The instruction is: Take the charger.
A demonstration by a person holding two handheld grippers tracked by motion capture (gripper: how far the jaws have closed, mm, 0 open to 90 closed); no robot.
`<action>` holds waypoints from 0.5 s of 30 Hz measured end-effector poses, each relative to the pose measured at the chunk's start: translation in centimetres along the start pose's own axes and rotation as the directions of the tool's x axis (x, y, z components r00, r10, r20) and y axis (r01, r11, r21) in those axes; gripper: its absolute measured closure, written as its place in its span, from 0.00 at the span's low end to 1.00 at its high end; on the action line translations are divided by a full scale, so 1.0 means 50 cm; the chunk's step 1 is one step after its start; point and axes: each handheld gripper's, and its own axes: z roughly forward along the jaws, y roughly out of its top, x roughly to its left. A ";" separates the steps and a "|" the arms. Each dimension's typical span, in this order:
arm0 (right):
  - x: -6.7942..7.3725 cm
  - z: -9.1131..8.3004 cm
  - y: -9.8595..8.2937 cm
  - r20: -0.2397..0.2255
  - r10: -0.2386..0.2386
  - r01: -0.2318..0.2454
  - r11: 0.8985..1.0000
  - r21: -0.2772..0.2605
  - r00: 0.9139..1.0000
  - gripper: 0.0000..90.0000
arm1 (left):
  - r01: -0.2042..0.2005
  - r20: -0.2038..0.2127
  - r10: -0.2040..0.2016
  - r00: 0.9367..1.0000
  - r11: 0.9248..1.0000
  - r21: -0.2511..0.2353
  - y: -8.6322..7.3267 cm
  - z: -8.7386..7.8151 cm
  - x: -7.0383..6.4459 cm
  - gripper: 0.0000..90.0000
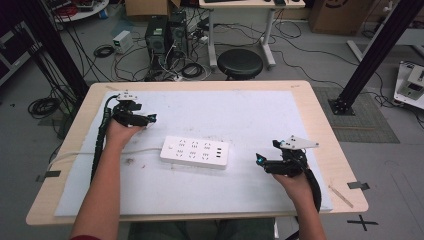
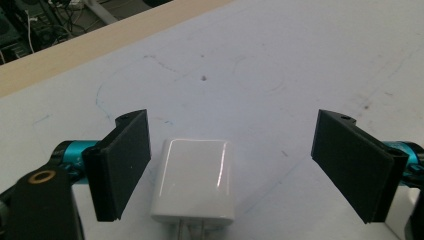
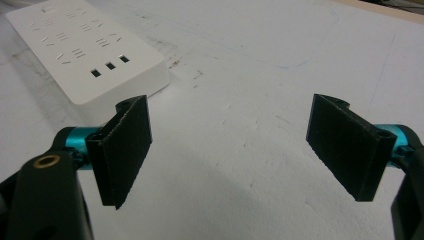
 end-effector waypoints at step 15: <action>0.003 0.006 0.005 0.007 -0.007 0.007 1.000 0.022 1.000 0.21 | 0.035 -0.010 -0.034 0.999 0.995 0.098 -0.043 0.046 0.033 0.19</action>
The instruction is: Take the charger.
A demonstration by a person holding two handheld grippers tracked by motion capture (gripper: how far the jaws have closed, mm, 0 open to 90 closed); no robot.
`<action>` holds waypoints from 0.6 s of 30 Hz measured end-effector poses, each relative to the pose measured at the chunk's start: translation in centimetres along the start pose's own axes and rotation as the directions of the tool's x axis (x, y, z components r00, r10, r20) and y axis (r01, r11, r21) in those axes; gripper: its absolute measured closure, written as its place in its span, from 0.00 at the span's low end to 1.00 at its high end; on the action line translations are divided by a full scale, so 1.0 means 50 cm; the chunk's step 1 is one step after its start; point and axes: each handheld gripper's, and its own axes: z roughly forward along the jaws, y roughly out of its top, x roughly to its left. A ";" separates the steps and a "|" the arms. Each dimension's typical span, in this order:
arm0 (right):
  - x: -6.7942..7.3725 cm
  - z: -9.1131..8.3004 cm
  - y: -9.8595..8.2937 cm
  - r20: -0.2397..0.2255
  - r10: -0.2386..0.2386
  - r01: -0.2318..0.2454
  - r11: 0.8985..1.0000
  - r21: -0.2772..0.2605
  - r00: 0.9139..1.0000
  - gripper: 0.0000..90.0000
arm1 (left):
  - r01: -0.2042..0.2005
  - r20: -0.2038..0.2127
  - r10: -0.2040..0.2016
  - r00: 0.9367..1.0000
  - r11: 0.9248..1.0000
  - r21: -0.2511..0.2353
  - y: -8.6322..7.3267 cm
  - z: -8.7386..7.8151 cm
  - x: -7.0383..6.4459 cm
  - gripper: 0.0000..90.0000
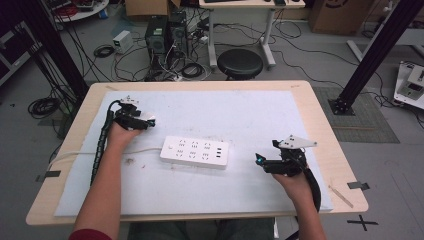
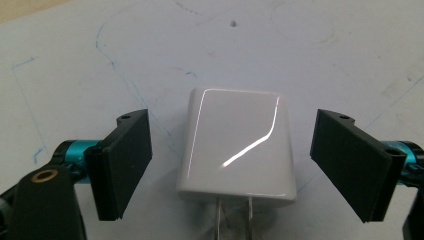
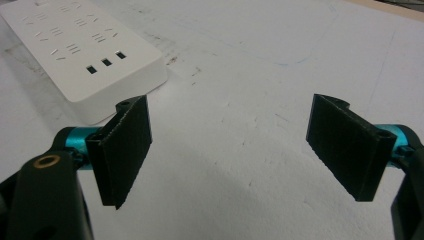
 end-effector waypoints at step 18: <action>0.007 0.005 0.001 0.003 -0.003 0.003 1.000 0.007 1.000 0.21 | -0.024 0.000 0.024 1.000 0.999 0.032 -0.003 -0.001 -0.003 0.47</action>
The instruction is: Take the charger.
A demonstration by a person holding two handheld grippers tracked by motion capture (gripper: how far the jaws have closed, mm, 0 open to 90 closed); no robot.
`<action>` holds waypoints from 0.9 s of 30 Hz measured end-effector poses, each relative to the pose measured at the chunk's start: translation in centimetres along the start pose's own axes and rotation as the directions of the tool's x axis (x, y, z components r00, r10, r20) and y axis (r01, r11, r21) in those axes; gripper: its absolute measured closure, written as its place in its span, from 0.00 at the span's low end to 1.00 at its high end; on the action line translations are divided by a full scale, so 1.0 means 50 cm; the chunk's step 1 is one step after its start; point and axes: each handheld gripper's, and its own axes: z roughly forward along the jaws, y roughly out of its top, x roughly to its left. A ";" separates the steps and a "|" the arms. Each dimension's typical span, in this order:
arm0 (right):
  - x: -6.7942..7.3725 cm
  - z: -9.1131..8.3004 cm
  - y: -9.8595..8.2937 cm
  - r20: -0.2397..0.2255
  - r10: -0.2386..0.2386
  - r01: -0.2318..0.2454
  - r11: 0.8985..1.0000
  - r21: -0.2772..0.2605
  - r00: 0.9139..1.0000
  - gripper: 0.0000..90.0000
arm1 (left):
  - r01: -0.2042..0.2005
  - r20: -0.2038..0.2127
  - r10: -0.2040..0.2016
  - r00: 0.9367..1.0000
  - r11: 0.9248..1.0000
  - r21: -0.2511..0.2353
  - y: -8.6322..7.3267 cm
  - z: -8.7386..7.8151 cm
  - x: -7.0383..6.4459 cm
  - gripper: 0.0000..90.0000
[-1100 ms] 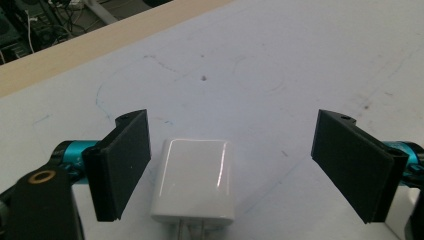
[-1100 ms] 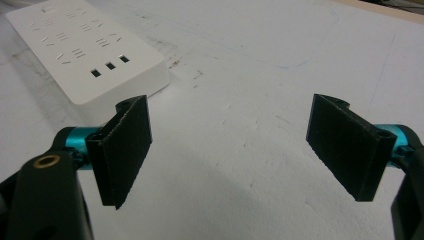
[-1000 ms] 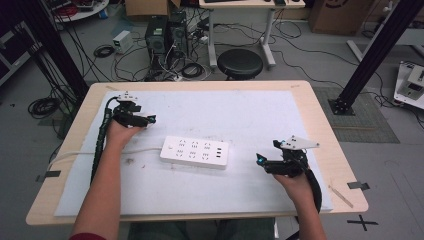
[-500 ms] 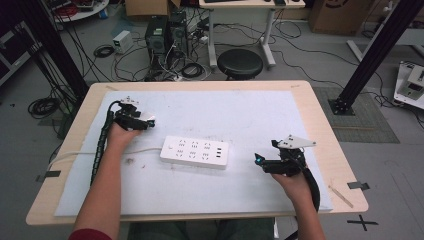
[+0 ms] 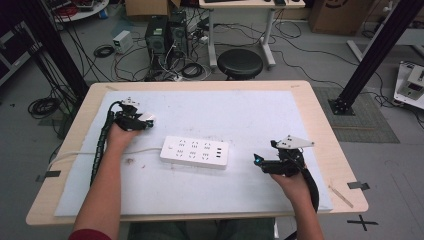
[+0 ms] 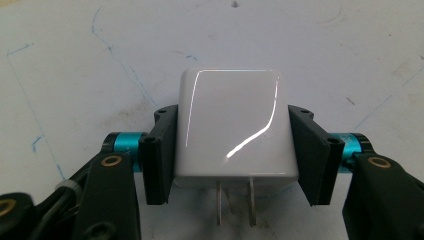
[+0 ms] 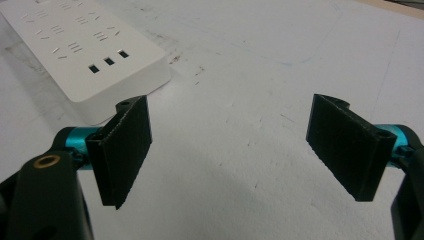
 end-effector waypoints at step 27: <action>0.018 -0.009 0.033 -0.073 -0.042 0.041 0.999 -0.010 0.996 0.21 | -0.156 0.178 0.194 0.965 0.966 -0.207 -0.045 -0.216 -0.162 0.47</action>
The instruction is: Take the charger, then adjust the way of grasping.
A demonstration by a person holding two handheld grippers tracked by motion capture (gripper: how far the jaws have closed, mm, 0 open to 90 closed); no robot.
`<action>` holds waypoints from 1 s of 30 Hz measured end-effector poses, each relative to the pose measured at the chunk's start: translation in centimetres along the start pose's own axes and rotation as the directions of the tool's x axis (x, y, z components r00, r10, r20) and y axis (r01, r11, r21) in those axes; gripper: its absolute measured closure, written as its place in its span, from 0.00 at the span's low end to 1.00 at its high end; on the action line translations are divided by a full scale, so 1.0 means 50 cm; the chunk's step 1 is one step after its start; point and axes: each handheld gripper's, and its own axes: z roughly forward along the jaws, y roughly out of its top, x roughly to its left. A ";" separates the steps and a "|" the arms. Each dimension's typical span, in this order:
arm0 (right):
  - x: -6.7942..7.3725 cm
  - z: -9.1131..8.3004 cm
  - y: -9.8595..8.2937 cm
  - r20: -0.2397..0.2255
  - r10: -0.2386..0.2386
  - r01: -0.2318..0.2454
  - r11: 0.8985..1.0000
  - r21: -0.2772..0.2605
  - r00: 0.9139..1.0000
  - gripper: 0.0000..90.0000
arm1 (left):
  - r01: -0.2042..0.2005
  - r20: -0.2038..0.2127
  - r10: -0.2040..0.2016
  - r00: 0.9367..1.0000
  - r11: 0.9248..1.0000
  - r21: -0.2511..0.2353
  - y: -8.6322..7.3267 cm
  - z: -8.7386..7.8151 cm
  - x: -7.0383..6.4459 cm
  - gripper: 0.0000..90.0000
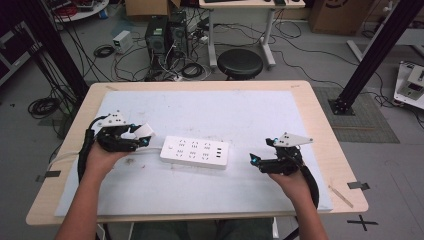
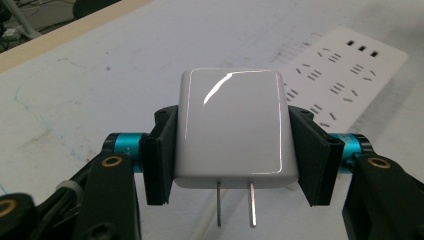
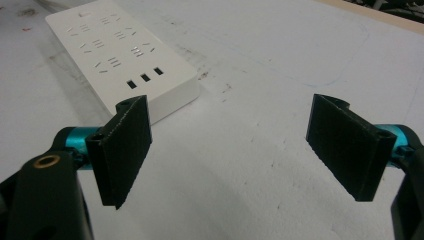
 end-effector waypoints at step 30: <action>0.104 0.021 0.041 -0.252 0.025 -0.015 0.999 0.041 0.967 0.21 | -0.351 0.178 0.374 0.910 0.924 -0.150 0.009 0.061 -0.214 0.47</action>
